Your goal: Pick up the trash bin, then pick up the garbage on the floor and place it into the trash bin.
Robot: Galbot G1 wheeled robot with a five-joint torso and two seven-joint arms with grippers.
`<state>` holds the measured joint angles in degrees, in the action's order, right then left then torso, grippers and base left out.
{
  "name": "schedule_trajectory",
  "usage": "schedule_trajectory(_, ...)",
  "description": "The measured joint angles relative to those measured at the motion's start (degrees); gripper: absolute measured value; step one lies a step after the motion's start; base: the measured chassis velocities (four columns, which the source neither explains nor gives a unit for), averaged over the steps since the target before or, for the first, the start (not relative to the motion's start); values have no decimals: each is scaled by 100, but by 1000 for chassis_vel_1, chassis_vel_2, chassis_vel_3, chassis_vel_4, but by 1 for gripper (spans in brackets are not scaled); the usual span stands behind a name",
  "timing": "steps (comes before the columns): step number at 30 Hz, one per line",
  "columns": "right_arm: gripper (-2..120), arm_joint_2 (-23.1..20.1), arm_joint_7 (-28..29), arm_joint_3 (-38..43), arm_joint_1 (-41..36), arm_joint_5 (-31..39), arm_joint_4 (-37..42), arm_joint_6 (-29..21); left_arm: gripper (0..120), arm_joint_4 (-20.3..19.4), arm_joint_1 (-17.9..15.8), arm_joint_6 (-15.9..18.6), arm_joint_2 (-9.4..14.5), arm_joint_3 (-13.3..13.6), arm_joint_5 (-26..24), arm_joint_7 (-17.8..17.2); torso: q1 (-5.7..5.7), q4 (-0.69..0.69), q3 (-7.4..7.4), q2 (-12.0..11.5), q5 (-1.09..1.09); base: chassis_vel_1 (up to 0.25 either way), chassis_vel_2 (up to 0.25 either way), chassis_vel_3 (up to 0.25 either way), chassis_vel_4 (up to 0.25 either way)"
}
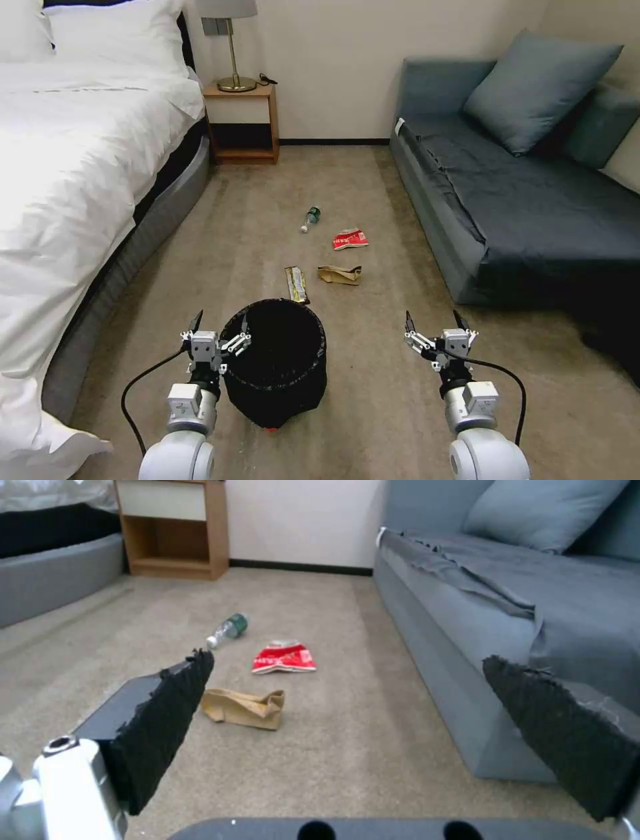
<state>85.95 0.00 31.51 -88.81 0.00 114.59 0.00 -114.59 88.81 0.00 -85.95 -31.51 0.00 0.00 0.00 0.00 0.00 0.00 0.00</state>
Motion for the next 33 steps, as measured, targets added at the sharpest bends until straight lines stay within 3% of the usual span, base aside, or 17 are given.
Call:
schedule_trajectory(8, 100, 56, 79, 5, -16, -58, 89, -94, 100, -6, -52, 101, -15, -2, -62, -26, 0, 2, 0, 0, 1, 0, 0, 0, 0)
schedule_trajectory(10, 100, 330, 449, 23, -100, -313, 537, -506, 100, -59, -294, 527, -106, -22, -346, -178, 0, 2, 0, 0, 0, 0, 0, 0, 0)
schedule_trajectory(11, 100, 330, 449, 23, -100, -313, 537, -506, 100, -59, -294, 527, -106, -22, -346, -178, 0, 2, 0, 0, 0, 0, 0, 0, 0)
schedule_trajectory(13, 100, 571, 771, 60, -176, -529, 943, -849, 100, -144, -545, 992, -194, -37, -675, -331, 0, -2, 0, 0, -5, 0, 0, 0, 0)
schedule_trajectory(15, 100, 617, 793, 94, -232, -549, 1076, -910, 100, -299, -566, 1216, -136, -24, -903, -360, 0, -2, 0, 0, 2, 0, 0, 0, 0)
schedule_trajectory(20, 100, 617, 798, 88, -308, -550, 1145, -935, 100, -477, -486, 1350, 20, -16, -1032, -375, 0, 0, 0, 0, 0, 0, 0, 0, 0)
schedule_trajectory(25, 100, 618, 820, -10, -402, -565, 1142, -936, 100, -853, -218, 1627, 306, -21, -1293, -582, 0, 0, 0, 0, 0, 0, 0, 0, 0)
schedule_trajectory(29, 100, 619, 820, -64, -366, -575, 1058, -961, 100, -1220, -45, 2377, 492, -37, -1814, -1316, 0, 0, 0, 0, 0, 0, 0, 0, 0)
schedule_trajectory(30, 100, 619, 820, -64, -366, -575, 1058, -961, 100, -1220, -45, 2377, 492, -37, -1814, -1316, 0, 0, 0, 0, 0, 0, 0, 0, 0)
schedule_trajectory(33, 100, 564, 814, -73, -303, -573, 986, -989, 100, -1246, -112, 3223, 613, -83, -2470, -1933, 0, 1, 0, 0, 0, 0, 0, 0, 0)
